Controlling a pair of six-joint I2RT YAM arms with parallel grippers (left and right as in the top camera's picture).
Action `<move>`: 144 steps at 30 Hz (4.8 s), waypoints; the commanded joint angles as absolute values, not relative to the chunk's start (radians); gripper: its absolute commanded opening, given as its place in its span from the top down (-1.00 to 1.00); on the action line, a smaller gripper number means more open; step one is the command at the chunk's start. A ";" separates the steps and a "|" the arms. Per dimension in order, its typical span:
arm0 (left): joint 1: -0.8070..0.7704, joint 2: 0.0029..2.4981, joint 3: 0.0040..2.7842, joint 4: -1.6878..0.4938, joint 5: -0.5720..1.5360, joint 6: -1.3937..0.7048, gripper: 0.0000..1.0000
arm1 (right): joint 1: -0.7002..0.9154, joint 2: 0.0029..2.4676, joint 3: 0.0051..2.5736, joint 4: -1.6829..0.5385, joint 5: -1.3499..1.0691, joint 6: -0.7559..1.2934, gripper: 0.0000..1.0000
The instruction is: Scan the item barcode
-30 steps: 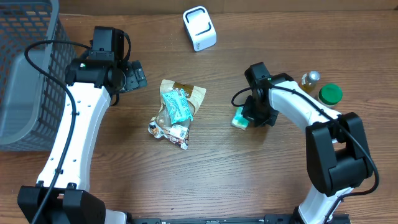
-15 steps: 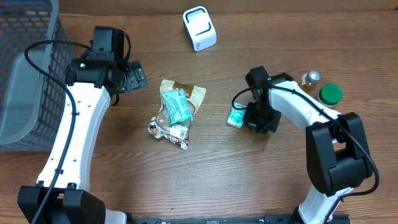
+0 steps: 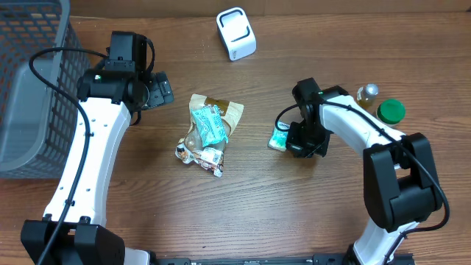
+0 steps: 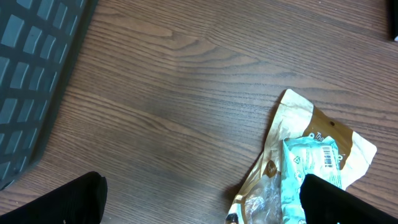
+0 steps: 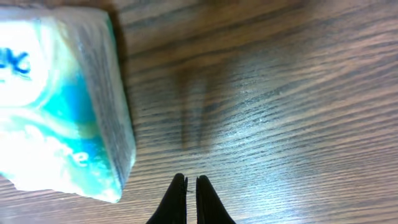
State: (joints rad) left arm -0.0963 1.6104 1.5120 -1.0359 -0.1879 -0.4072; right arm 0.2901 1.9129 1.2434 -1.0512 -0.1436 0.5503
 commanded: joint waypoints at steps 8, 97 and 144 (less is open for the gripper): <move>-0.099 1.609 1.522 -1.036 -0.191 -0.381 -0.99 | 0.240 1.705 1.266 -1.015 -0.308 0.488 0.00; -0.099 1.609 1.522 -1.036 -0.191 -0.381 -0.99 | 0.242 1.731 0.968 -0.529 -0.283 0.593 0.39; -0.099 1.609 1.522 -1.036 -0.191 -0.381 -0.99 | 0.241 1.802 0.968 -0.517 -0.157 0.567 0.93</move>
